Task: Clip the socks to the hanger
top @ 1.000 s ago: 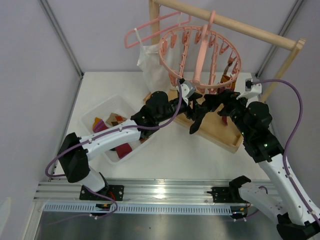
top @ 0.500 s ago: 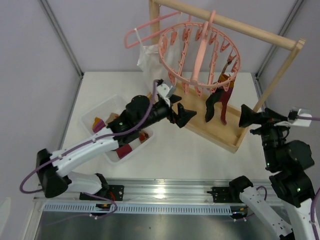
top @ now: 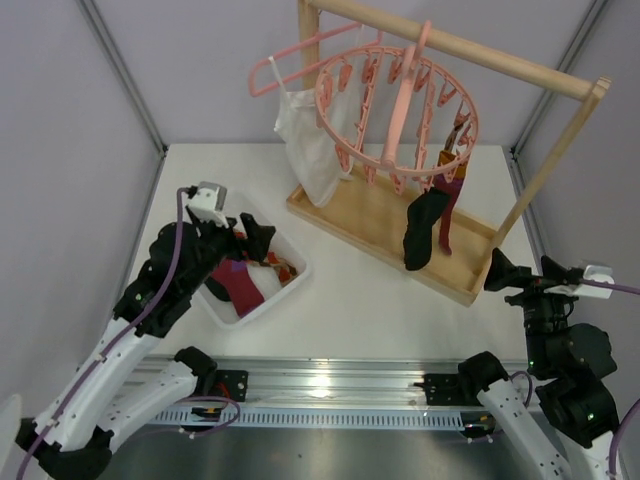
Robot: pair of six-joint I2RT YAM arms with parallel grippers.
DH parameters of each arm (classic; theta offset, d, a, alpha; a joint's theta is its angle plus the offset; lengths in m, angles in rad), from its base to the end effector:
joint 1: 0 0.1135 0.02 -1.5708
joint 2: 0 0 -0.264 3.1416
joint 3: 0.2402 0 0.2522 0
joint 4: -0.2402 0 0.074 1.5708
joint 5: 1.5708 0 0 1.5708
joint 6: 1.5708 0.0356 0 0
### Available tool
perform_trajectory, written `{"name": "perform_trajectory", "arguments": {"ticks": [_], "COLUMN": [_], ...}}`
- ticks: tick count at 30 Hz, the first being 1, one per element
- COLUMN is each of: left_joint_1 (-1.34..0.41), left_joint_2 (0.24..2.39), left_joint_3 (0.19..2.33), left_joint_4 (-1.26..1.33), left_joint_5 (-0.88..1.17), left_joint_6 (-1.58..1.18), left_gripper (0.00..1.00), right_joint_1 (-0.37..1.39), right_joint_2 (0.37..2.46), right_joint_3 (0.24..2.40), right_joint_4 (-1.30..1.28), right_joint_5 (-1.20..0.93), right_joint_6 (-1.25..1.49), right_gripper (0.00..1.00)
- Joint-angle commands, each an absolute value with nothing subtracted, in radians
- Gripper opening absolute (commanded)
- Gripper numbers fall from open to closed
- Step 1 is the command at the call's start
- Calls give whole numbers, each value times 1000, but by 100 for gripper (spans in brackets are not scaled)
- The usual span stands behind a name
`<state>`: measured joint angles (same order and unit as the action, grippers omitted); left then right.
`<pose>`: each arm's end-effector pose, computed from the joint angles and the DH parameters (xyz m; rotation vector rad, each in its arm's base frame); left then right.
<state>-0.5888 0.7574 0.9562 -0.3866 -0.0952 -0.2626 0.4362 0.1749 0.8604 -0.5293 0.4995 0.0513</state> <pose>0.1382 -0.0883 0.3816 0.2207 1.7749 -0.5334 0.0214 -0.0088 0.3773 0.1396 1.4272 0.0478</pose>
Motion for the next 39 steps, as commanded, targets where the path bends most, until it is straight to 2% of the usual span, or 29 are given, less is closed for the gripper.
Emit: {"name": "perform_trajectory", "arguments": {"ticks": [1,4,21,39], "left_joint_1": [-505,-476,-400,-365], "left_joint_2": [674,620,424,436], "left_joint_3": [867,779,756,736], "left_joint_4": [-442,-384,-397,-368], "left_joint_5": [-123,-108,-195,-124], "left_joint_6": [-276,-294,-252,-267], "left_gripper": [100,99,99,99], "right_joint_1": [436,437,408,399], "right_joint_2": [129,91,44,46], "right_joint_3": [813,778,706,687], "right_joint_4": [-548,-534,-514,-494], "right_joint_5": [529,534,497,439], "right_joint_6": [55,66,94,72], "right_gripper": [99,100,99,99]}}
